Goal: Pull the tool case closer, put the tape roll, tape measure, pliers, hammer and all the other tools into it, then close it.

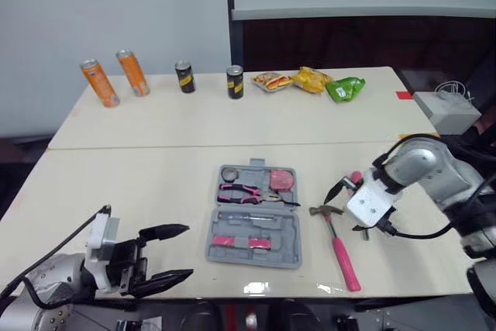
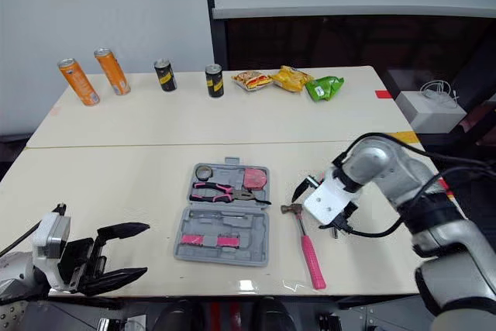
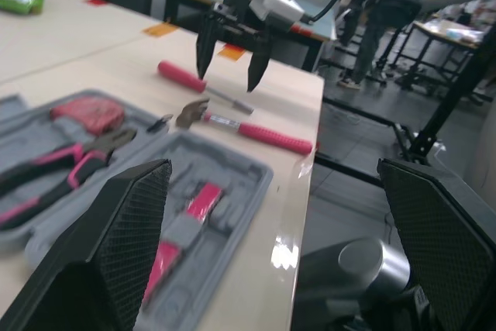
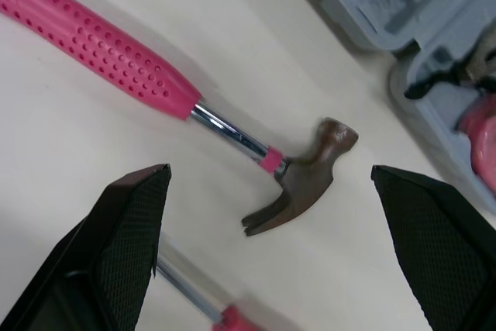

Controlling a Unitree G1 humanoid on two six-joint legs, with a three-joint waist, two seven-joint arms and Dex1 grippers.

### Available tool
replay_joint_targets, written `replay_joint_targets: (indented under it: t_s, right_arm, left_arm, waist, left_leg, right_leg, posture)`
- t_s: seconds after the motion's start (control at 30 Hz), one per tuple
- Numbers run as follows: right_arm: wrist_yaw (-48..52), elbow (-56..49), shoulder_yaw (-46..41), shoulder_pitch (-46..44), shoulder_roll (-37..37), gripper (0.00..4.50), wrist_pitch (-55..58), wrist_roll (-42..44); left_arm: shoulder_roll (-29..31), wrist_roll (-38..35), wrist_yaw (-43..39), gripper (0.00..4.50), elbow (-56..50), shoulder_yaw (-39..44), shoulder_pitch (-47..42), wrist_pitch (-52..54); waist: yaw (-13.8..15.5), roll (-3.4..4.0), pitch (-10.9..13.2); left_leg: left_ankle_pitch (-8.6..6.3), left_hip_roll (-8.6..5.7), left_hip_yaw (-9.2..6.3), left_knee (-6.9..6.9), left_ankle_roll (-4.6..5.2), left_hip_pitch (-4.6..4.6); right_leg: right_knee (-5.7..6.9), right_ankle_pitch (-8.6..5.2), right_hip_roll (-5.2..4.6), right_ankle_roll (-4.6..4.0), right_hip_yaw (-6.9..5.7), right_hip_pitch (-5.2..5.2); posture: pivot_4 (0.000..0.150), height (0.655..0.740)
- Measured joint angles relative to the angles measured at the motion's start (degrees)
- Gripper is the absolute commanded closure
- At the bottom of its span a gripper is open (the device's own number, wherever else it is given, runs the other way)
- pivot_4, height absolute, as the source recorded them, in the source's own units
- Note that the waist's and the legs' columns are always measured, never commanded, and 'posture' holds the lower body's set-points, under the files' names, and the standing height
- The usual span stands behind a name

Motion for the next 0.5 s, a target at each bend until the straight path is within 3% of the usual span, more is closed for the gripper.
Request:
replay_joint_targets:
  t_s: [0.23,0.47,0.5]
  right_arm:
    - [-0.16,13.98,6.31,-5.54,5.59,0.21,-12.75,-5.4]
    - [-3.15,23.64,9.48,-9.55,11.25,0.21,-17.93,-11.23]
    - [-3.9,24.73,9.78,-9.93,11.86,0.45,-18.47,-12.16]
  left_arm:
    - [-0.92,0.59,-0.1,0.0,0.92,1.33,1.63,-2.59]
    - [-2.55,0.64,0.69,0.0,-0.44,1.3,4.12,-4.17]
    - [-2.63,0.64,0.84,0.0,-0.62,1.3,4.28,-4.28]
  waist:
    - [-0.12,-0.03,-0.01]
    - [-0.19,-0.04,-0.02]
    - [-0.16,-0.04,-0.02]
  left_leg:
    - [-0.11,0.1,-0.02,0.69,0.17,-0.75]
    - [-0.11,0.17,0.0,0.75,0.18,-0.73]
    - [-0.11,0.17,0.0,0.76,0.18,-0.74]
  right_leg:
    - [0.32,0.02,0.0,-0.04,0.0,-0.57]
    - [0.42,0.0,0.05,-0.11,0.0,-0.59]
    - [0.42,0.0,0.05,-0.12,0.0,-0.6]
  posture:
    - [0.15,0.74]
    - [0.15,0.74]
    - [0.15,0.74]
